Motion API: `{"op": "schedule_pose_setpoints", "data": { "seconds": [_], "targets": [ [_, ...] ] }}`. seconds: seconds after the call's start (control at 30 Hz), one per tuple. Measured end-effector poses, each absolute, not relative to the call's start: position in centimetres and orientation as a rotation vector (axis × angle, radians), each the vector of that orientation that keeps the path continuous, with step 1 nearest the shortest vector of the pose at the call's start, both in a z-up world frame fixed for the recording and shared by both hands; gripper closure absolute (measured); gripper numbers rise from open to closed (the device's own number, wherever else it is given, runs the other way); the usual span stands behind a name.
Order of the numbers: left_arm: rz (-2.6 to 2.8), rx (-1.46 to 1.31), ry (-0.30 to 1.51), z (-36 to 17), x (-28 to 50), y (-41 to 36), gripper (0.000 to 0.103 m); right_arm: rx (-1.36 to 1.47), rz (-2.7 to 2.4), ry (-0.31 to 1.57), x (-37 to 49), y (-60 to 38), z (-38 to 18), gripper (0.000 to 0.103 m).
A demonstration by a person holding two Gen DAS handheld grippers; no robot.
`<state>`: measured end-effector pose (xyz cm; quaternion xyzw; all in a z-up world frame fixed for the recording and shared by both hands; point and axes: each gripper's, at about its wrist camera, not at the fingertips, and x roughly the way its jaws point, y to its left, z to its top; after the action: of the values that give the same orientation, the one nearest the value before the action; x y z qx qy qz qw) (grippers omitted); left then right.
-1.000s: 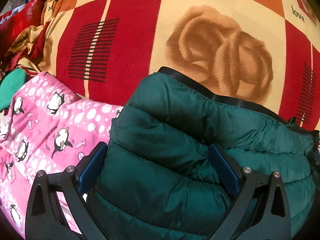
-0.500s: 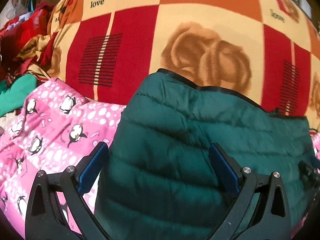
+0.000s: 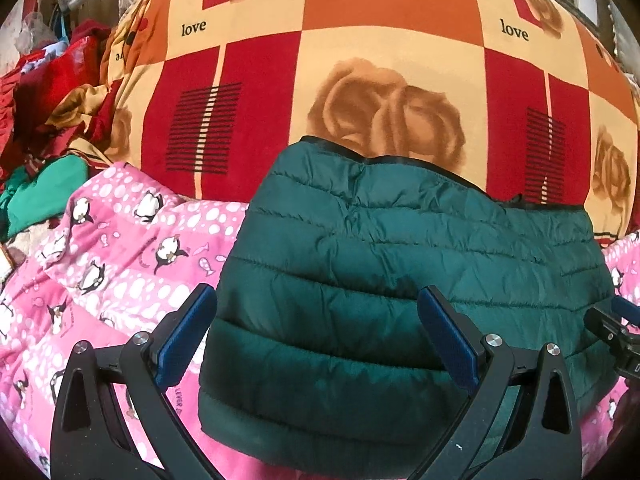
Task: Fold large clothes
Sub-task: 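Open both grippers to lay the folded jacket down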
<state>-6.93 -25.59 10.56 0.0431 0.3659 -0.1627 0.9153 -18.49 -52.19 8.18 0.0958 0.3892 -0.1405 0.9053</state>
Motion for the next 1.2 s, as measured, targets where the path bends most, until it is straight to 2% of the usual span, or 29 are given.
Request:
{"op": "schedule_pose_setpoints", "data": {
  "seconds": [1.2],
  "targets": [
    [-0.334, 0.087, 0.802, 8.6, -5.9, -25.9, 0.002, 0.219, -0.341, 0.815, -18.7, -54.0, 7.2, 0.001]
  ]
}}
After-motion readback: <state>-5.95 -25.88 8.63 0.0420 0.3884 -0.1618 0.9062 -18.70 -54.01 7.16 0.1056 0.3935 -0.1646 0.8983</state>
